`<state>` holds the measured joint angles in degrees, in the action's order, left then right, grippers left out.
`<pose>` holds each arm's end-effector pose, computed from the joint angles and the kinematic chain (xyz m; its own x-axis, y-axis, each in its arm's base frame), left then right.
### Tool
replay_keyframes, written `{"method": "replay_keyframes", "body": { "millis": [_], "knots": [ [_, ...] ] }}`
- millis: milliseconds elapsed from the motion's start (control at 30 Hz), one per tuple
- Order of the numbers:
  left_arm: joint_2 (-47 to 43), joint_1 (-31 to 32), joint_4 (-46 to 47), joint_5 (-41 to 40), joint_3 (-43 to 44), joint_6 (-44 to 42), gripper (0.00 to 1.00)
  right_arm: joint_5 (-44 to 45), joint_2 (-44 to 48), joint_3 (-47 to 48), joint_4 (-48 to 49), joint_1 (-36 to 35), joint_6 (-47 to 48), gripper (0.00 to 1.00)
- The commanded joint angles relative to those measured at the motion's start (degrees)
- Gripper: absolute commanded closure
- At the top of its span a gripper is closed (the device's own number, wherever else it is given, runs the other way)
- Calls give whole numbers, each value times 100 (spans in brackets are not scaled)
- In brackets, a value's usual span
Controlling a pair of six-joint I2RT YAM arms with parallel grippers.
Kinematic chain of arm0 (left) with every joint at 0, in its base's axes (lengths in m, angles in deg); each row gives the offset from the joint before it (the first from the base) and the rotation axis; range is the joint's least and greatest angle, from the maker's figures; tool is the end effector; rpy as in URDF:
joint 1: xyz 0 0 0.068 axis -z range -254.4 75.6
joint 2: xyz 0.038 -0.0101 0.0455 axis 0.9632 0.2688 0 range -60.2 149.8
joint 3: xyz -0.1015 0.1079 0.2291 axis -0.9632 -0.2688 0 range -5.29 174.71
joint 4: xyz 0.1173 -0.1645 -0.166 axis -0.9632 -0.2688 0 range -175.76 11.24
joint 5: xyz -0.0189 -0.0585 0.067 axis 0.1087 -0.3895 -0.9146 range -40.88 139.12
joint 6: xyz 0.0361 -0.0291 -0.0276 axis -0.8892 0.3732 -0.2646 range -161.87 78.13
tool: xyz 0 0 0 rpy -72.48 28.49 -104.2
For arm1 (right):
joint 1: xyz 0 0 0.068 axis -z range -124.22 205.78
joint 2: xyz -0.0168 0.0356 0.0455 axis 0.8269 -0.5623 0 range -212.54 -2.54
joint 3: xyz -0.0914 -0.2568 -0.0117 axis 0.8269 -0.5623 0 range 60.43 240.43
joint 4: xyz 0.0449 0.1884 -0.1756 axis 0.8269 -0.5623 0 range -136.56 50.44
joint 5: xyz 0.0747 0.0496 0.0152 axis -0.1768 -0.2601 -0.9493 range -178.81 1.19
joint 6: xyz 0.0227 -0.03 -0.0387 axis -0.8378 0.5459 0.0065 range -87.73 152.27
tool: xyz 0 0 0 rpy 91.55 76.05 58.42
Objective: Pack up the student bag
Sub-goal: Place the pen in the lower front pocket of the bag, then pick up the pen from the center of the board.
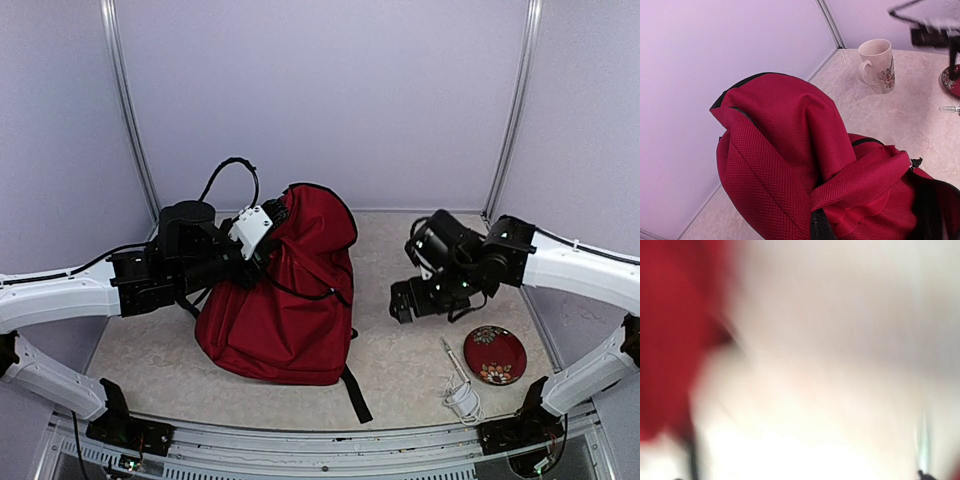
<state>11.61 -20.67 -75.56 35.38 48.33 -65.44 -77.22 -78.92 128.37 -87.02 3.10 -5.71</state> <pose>0.1807 -0.2321 0.3168 0.1188 0.4949 -0.8608 0.6545 0.6129 0.4427 0.1694 0.2104 0.3033 -0.8331 -0.0986 -0.5443 -0.2514 0.9440 0.2139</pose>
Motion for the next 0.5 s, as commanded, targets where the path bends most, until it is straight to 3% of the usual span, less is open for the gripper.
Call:
{"method": "replay_keyframes", "body": {
  "millis": [0, 200, 300, 333, 400, 467],
  "knots": [
    [-97, 82, 813, 140, 409, -7, 100, -668, 39, -780, -2526, -75, -1488, 0],
    [-34, 137, 788, 206, 387, -50, 100, -1310, 781, -1669, -2378, -181, -2009, 0],
    [-13, 141, 787, 222, 390, -53, 100, -930, 799, -1867, -1986, -43, -1925, 1],
    [2, 144, 776, 216, 394, -47, 100, -831, 732, -1859, -1815, 86, -1747, 6],
    [8, 158, 778, 206, 396, -51, 100, -636, 573, -1868, -1382, 464, -1319, 32],
    [-8, 179, 773, 190, 402, -48, 100, -536, 414, -1927, -915, 842, -909, 42]
  ]
}}
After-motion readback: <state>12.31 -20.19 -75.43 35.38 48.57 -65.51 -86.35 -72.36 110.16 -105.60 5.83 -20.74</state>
